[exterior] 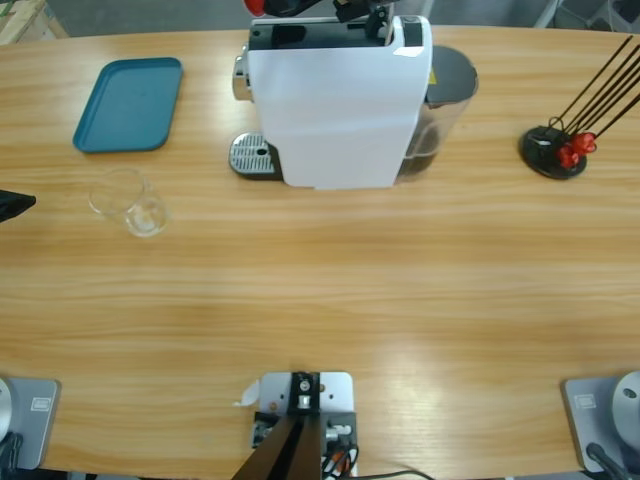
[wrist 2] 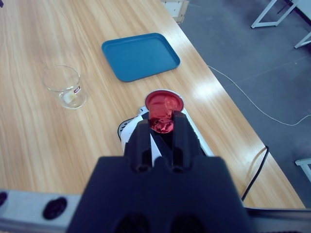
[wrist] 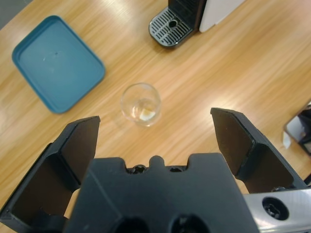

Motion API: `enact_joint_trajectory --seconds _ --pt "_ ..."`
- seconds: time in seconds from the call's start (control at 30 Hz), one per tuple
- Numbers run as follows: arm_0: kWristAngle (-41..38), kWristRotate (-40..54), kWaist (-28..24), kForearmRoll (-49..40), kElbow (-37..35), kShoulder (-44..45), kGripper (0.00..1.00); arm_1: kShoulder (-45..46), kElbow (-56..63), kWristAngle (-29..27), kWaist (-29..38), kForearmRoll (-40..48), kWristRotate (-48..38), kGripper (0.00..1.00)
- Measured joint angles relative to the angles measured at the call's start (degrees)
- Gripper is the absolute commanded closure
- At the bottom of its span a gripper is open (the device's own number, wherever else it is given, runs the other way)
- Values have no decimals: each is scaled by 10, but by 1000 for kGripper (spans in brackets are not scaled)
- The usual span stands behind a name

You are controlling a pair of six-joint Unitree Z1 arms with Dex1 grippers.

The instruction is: Pour coffee

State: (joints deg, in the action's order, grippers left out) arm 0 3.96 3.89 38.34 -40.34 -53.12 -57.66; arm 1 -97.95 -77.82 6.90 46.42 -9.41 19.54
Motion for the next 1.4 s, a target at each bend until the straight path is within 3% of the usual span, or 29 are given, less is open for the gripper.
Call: enact_joint_trajectory --seconds 0.5,0.8,1.03,1.33,1.4 --pt "-1 0 0 0 6 0 0 0 -6 -36 4 -28 -6 1000" --pt "-2 0 0 0 8 0 0 0 -6 31 6 -35 -13 1000" --pt "-3 0 5 0 8 0 0 5 -6 49 16 -50 -107 1000" --pt "-3 0 10 0 8 15 4 73 -5 35 79 -95 -185 998" --pt "-4 0 10 0 8 18 4 79 -5 57 80 -94 -192 1000"
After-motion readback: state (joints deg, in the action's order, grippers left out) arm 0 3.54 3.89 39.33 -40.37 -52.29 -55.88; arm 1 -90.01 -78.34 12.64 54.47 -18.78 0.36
